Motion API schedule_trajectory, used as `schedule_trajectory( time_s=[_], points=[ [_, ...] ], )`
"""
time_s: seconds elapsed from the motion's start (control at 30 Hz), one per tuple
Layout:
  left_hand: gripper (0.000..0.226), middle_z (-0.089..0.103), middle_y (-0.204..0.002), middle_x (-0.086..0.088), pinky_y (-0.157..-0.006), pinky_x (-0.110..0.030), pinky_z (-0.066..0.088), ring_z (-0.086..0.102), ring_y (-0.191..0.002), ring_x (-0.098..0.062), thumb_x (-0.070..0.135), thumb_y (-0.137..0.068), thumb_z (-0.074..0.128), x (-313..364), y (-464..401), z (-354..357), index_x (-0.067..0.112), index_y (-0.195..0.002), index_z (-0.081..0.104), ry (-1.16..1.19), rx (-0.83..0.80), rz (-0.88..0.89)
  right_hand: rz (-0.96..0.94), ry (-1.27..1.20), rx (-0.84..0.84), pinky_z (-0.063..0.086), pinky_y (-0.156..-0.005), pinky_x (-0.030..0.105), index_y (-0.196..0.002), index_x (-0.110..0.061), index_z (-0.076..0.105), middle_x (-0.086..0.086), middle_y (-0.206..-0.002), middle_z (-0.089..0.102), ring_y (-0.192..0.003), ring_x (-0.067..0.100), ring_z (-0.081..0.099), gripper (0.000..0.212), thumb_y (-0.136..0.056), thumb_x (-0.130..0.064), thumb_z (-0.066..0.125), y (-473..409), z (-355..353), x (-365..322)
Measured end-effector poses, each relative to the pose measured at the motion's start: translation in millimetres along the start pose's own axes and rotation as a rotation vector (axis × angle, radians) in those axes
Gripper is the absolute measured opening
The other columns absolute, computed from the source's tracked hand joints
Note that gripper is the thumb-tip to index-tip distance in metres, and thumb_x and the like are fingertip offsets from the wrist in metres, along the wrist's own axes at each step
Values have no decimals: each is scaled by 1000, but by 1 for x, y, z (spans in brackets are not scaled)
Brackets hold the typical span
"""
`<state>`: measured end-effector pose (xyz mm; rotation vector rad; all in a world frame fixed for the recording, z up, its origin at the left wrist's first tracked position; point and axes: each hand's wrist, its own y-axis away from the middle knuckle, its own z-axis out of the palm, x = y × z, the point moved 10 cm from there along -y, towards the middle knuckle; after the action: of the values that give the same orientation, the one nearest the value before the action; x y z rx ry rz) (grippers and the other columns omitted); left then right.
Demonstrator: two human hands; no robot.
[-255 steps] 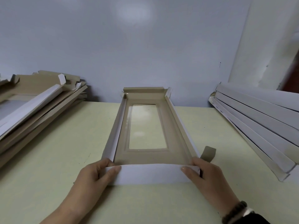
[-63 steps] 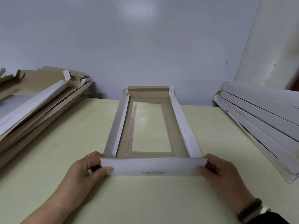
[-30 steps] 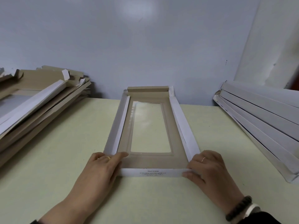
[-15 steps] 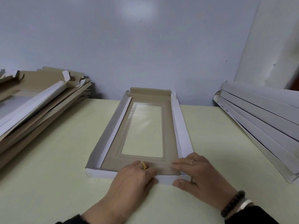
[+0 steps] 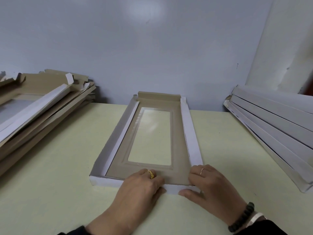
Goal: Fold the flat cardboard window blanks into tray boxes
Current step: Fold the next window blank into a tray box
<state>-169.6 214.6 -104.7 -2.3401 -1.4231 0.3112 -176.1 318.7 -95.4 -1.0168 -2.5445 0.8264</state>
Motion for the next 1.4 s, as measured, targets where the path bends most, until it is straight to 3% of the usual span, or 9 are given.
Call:
schedule_trajectory(
  time_s=[0.13, 0.23, 0.37, 0.47, 0.53, 0.7, 0.97, 1.1, 1.4],
  points=[
    [31, 49, -53, 12, -39, -17, 35, 52, -49, -7, 23, -54, 85, 0, 2, 5, 25, -56, 54, 35, -24, 42, -19, 7, -6, 35, -53, 21, -59, -15, 57, -5, -58, 53, -51, 14, 49, 26, -80, -31, 53, 0, 2, -8],
    [32, 49, -55, 12, -39, -16, 35, 52, -50, -6, 23, -58, 85, -6, 2, 6, 24, -57, 53, 47, -59, 62, -1, 27, -38, 37, -57, 22, -61, -16, 61, -8, -56, 56, -49, 13, 54, 15, -73, -24, 64, 1, 8, -5],
    [36, 45, -71, 9, -55, -23, 31, 53, -68, -12, 49, -89, 51, -43, 4, -1, 21, -66, 45, 68, -106, -61, 79, 70, -63, 36, -60, 23, -60, -16, 59, -8, -55, 56, -50, 14, 54, 12, -68, -23, 66, 6, 5, 18],
    [62, 39, -79, 12, -66, -19, 29, 40, -77, -5, 78, -76, 18, -72, 14, 5, 23, -74, 47, 123, -127, -111, 129, 65, -78, 35, -63, 24, -62, -15, 59, -7, -56, 55, -50, 14, 56, 11, -69, -21, 65, 11, 4, 33],
    [79, 42, -83, 14, -74, -18, 28, 43, -84, -5, 81, -71, 1, -75, 17, 8, 26, -80, 57, 103, -200, -83, 139, 63, -84, 34, -63, 24, -63, -15, 58, -7, -56, 55, -50, 14, 55, 11, -69, -22, 65, 12, 5, 36],
    [60, 56, -72, 18, -68, -23, 32, 56, -65, -5, 56, -94, 15, -67, 17, -4, 33, -64, 61, -115, -42, 64, 140, 68, -95, 35, -62, 24, -63, -17, 58, -8, -57, 55, -52, 14, 55, 11, -67, -23, 66, 11, 5, 35],
    [75, 53, -82, 16, -71, -20, 29, 49, -76, -6, 69, -84, -2, -80, 17, 0, 27, -68, 58, -98, -100, 27, 164, 64, -104, 35, -63, 22, -63, -16, 59, -8, -56, 54, -53, 15, 55, 11, -69, -24, 65, 13, 6, 38],
    [61, 44, -63, 13, -69, -25, 31, 40, -66, -5, 70, -85, 17, -88, 22, -6, 23, -59, 45, -2, -10, -55, 165, 60, -110, 35, -63, 22, -64, -16, 60, -7, -57, 55, -53, 15, 55, 11, -69, -24, 65, 12, 8, 37],
    [67, 46, -60, 7, -68, -27, 31, 35, -70, -8, 77, -78, 24, -98, 28, -6, 20, -52, 47, 117, 28, -131, 156, 23, -90, 35, -63, 20, -65, -17, 60, -8, -58, 55, -54, 14, 53, 28, -81, -34, 43, 11, 7, 35]
  ],
)
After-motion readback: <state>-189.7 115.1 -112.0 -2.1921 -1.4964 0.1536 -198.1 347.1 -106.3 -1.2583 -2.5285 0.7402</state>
